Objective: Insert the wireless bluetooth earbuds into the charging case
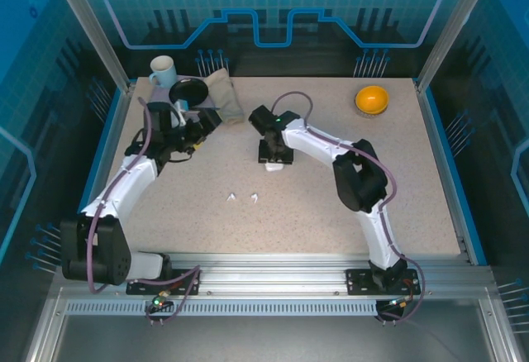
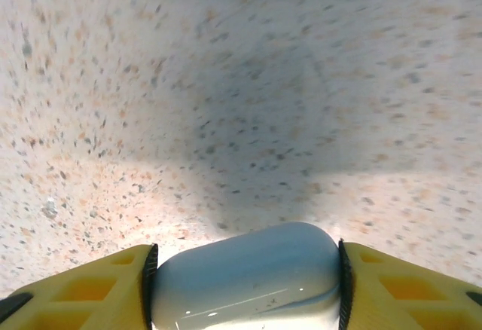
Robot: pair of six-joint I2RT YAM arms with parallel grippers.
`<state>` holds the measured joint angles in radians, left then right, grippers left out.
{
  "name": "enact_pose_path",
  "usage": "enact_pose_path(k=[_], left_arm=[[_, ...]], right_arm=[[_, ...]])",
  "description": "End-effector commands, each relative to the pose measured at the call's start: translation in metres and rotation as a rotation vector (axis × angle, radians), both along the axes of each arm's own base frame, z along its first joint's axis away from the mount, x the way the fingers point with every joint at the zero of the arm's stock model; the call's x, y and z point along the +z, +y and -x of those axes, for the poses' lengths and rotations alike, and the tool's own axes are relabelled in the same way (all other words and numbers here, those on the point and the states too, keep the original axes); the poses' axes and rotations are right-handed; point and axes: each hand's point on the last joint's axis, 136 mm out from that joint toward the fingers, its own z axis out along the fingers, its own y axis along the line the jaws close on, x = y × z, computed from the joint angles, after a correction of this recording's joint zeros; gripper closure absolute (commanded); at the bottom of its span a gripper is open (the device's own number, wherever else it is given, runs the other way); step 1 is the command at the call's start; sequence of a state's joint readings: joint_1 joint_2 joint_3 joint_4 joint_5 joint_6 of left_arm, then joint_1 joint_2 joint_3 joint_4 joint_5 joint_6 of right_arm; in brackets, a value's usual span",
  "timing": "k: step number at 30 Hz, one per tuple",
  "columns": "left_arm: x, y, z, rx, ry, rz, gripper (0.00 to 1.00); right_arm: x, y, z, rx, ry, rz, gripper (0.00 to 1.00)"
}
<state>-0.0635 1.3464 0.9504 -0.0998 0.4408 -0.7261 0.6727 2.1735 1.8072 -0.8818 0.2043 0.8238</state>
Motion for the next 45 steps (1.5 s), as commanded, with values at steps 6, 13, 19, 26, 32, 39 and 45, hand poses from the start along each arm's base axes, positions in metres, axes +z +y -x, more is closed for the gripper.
enact_pose_path(k=[6,13,19,26,32,39,45], left_arm=[[-0.022,-0.057,0.000,-0.152,-0.048,-0.043,0.01],[-0.019,-0.062,0.000,-0.154,-0.053,-0.055,0.01],[-0.010,-0.059,-0.001,-0.150,-0.072,-0.072,0.01],[-0.001,-0.060,-0.002,-0.158,-0.089,-0.083,0.01],[0.005,-0.059,0.000,-0.162,-0.106,-0.094,0.01],[0.006,-0.058,0.000,-0.165,-0.105,-0.106,0.01],[0.009,-0.058,-0.001,-0.161,-0.109,-0.103,0.01]], right_arm=[[0.012,-0.017,-0.017,-0.177,-0.032,-0.086,0.52],[-0.021,-0.027,-0.001,-0.195,0.035,0.012,0.52],[-0.036,-0.031,0.010,-0.203,0.072,0.066,0.44],[-0.036,-0.019,0.012,-0.058,0.071,0.049,0.22],[-0.026,-0.015,0.011,0.106,0.062,0.058,0.21],[-0.036,-0.014,0.014,0.210,0.115,0.098,0.22],[-0.045,-0.018,0.018,0.203,0.143,0.125,0.24]])
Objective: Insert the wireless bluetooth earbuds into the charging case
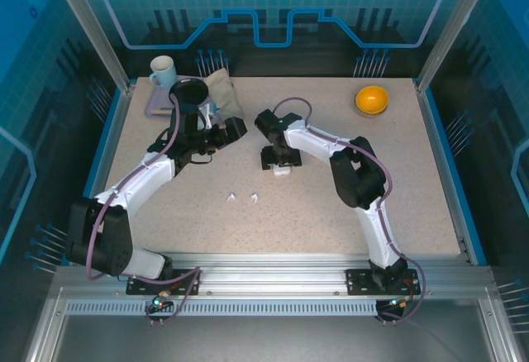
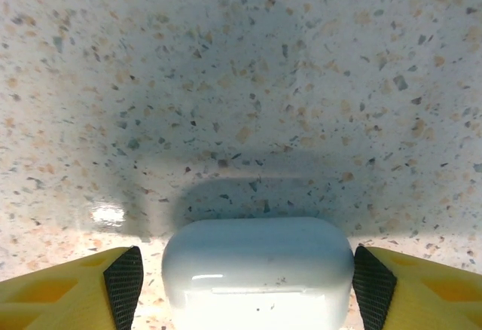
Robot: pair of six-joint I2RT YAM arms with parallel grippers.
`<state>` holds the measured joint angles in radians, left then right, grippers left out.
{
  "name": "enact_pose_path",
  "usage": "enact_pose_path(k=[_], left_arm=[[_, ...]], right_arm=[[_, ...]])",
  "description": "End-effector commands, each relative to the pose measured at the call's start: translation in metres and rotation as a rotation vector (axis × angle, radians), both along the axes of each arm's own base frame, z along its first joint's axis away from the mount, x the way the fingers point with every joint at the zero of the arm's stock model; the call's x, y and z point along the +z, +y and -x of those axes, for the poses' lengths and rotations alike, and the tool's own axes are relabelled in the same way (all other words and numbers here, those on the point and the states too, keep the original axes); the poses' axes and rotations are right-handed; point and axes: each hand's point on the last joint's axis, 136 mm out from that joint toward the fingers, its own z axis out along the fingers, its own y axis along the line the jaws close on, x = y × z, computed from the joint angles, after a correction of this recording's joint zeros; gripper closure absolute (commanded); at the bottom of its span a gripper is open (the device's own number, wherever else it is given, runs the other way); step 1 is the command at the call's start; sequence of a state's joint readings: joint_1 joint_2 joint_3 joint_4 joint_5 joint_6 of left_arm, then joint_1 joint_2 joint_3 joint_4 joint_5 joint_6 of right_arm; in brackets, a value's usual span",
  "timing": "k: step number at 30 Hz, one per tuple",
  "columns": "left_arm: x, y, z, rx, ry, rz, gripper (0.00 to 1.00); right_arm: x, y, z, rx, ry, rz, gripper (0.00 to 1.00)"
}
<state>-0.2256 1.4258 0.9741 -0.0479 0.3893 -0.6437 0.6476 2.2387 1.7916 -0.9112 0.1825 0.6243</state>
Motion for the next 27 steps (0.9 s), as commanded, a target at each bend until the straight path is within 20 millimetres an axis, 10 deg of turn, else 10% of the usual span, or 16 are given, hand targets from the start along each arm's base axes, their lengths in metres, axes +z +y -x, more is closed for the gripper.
enact_pose_path(k=[1,14,27], left_arm=[[0.022,0.001,-0.002,-0.006,-0.061,-0.016,0.01],[0.019,0.000,0.001,-0.020,-0.069,-0.021,0.01],[0.023,-0.023,0.044,-0.219,-0.209,0.104,0.01]], right_arm=[[-0.011,-0.002,0.010,0.022,0.052,0.042,0.25],[-0.017,-0.005,0.014,-0.052,0.057,0.032,0.44],[0.080,0.000,-0.008,-0.441,-0.166,-0.320,0.50]])
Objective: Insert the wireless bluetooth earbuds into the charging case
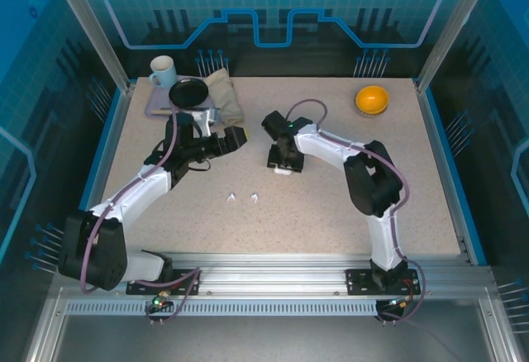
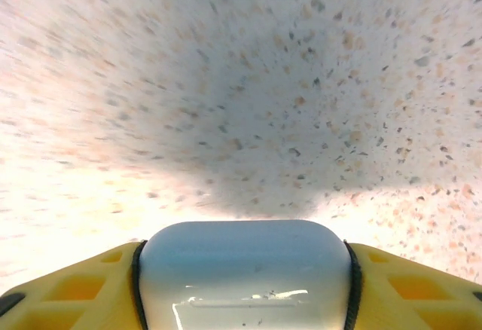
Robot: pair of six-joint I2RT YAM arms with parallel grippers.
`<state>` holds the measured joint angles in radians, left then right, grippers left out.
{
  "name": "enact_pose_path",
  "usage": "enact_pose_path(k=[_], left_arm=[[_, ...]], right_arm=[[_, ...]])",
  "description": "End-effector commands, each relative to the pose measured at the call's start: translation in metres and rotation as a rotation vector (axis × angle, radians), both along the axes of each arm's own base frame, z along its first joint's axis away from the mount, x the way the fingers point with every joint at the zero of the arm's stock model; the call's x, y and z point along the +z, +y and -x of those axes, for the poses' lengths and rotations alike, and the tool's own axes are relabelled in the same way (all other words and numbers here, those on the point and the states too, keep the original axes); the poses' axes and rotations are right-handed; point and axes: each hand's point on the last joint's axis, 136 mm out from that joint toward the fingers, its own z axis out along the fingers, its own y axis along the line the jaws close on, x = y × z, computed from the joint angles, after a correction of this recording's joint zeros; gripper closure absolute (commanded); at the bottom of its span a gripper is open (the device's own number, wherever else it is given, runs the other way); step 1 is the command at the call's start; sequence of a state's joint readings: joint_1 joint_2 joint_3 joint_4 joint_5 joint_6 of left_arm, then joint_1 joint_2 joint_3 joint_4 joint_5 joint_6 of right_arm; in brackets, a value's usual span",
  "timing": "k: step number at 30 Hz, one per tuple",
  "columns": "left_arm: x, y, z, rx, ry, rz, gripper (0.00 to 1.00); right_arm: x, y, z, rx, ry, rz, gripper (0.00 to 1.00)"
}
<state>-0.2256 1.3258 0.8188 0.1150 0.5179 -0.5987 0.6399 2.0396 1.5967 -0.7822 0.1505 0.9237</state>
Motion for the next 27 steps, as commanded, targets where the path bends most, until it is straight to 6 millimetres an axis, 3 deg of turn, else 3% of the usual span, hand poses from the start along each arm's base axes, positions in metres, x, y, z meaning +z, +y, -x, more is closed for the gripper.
enact_pose_path(k=[1,5,9,16,27], left_arm=[[0.016,-0.011,0.017,-0.095,-0.097,0.054,0.01],[0.016,-0.020,0.024,-0.120,-0.112,0.073,0.01],[0.013,-0.031,0.025,-0.124,-0.128,0.070,0.01],[0.008,-0.046,0.012,-0.089,-0.151,0.086,0.04],[-0.008,-0.083,0.000,-0.157,-0.154,0.078,0.18]], right_arm=[[0.056,0.005,-0.021,-0.188,-0.128,-0.183,0.50],[0.089,0.005,-0.030,-0.341,-0.181,-0.337,0.50],[0.107,0.006,-0.030,-0.478,-0.187,-0.475,0.50],[0.115,0.009,-0.021,-0.683,-0.160,-0.676,0.51],[0.137,0.013,-0.018,-0.689,-0.169,-0.761,0.51]])
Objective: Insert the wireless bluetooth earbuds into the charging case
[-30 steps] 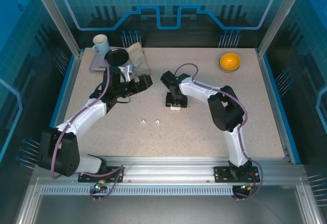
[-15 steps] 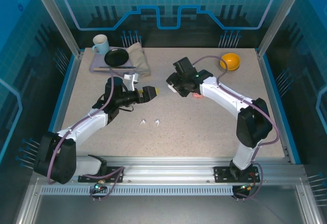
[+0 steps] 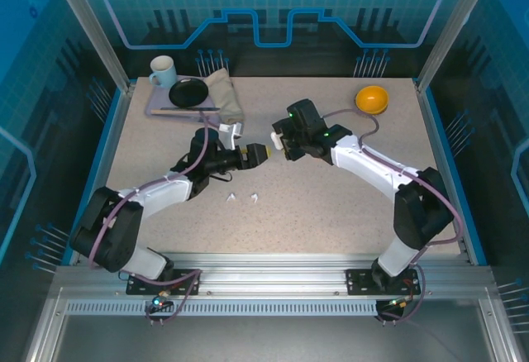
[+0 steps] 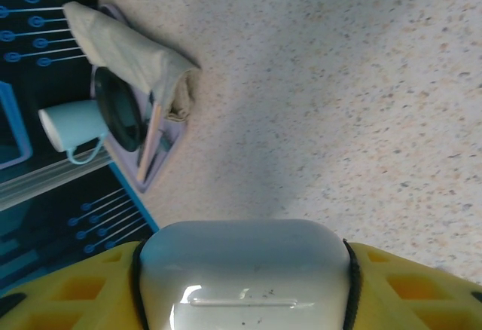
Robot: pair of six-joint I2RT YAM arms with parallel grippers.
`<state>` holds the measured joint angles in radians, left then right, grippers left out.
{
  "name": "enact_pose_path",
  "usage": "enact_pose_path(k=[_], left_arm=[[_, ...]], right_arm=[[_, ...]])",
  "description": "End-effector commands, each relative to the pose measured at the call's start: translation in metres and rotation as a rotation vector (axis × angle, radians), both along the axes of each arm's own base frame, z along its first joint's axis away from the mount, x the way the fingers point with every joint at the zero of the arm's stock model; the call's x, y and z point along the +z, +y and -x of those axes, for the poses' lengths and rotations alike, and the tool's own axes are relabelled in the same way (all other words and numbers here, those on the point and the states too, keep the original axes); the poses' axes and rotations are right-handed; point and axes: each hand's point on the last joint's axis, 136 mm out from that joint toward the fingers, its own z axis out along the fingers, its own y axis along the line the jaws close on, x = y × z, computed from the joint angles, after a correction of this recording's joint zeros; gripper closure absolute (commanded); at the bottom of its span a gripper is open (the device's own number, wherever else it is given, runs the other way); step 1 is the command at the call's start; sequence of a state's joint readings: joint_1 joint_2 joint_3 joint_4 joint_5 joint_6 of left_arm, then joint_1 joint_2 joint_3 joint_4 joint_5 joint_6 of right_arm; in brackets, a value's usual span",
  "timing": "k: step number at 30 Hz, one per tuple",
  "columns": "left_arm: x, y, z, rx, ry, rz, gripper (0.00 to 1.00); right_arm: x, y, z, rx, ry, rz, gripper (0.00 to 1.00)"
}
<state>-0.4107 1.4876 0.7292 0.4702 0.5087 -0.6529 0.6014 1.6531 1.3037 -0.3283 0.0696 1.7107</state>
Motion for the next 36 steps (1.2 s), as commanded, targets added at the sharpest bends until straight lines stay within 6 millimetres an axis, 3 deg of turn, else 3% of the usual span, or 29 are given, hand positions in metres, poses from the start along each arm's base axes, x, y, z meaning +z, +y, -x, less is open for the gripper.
enact_pose_path(k=[1,17,28,36], left_arm=[[0.022,-0.013,-0.015,-0.001,-0.093,0.028,0.20],[0.023,-0.028,-0.046,0.016,-0.103,0.052,0.36],[0.022,-0.031,-0.050,0.013,-0.100,0.062,0.48],[0.025,-0.033,-0.051,0.006,-0.103,0.069,0.62]], right_arm=[[0.019,0.005,0.001,-0.007,-0.034,-0.062,0.51],[0.020,0.011,0.009,0.014,-0.040,-0.073,0.52],[0.018,0.015,0.009,0.025,-0.036,-0.076,0.52],[0.018,0.015,0.009,0.023,-0.039,-0.077,0.52]])
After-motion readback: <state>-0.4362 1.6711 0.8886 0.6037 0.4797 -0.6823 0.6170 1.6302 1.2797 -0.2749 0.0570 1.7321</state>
